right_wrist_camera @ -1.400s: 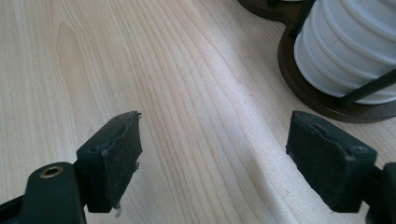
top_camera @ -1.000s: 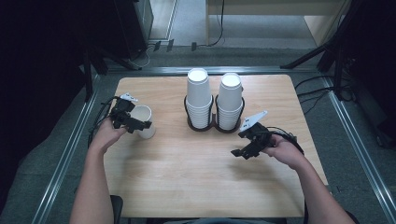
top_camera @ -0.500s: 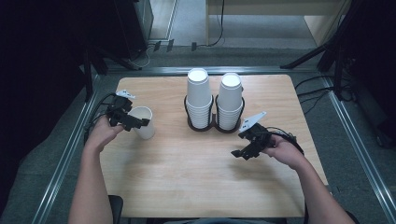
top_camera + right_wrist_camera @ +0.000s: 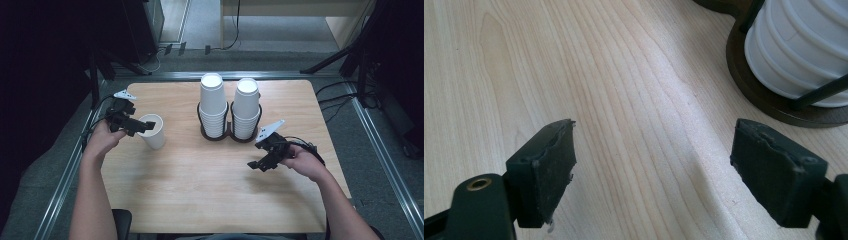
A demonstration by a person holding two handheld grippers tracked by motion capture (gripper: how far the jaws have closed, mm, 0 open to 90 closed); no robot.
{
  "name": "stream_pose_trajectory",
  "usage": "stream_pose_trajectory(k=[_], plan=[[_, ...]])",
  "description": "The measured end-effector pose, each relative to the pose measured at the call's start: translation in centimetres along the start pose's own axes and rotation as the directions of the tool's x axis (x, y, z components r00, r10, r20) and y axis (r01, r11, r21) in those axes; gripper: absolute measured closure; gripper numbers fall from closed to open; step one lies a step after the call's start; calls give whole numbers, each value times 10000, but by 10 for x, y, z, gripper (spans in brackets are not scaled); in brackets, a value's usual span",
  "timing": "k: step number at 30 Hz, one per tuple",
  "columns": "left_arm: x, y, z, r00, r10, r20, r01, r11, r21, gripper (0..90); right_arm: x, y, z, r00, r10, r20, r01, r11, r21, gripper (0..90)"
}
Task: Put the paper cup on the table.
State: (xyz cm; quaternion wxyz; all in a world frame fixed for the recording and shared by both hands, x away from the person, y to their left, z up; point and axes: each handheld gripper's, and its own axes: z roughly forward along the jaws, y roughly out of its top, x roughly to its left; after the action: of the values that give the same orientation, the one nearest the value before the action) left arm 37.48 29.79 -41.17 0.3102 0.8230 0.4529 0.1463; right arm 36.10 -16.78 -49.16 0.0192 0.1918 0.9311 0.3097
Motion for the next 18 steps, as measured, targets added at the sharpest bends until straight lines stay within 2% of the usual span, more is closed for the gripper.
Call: stream_pose_trajectory(k=[9,11,15,16,17,18], plan=[[-10,6,-3,9983,187,556,-187,9998,9,0,0,0,0,10000,-38,-39,38,10000,2,181],[-14,7,-1,9954,429,853,-433,9991,36,0,-1,0,0,10000,-24,-61,24,10000,8,181],[-19,9,3,9937,466,1022,-482,9988,129,0,-2,0,0,10000,-19,-62,19,10000,22,181],[-23,10,5,9910,465,1256,-487,9987,144,0,-2,0,1,9999,-78,-88,79,10000,26,180],[-23,10,5,9910,465,1256,-487,9987,144,0,-2,0,1,9999,-78,-88,79,10000,26,180],[-28,11,7,9872,577,1488,-607,9980,160,0,-2,0,2,9998,-136,-160,137,9999,46,181]])
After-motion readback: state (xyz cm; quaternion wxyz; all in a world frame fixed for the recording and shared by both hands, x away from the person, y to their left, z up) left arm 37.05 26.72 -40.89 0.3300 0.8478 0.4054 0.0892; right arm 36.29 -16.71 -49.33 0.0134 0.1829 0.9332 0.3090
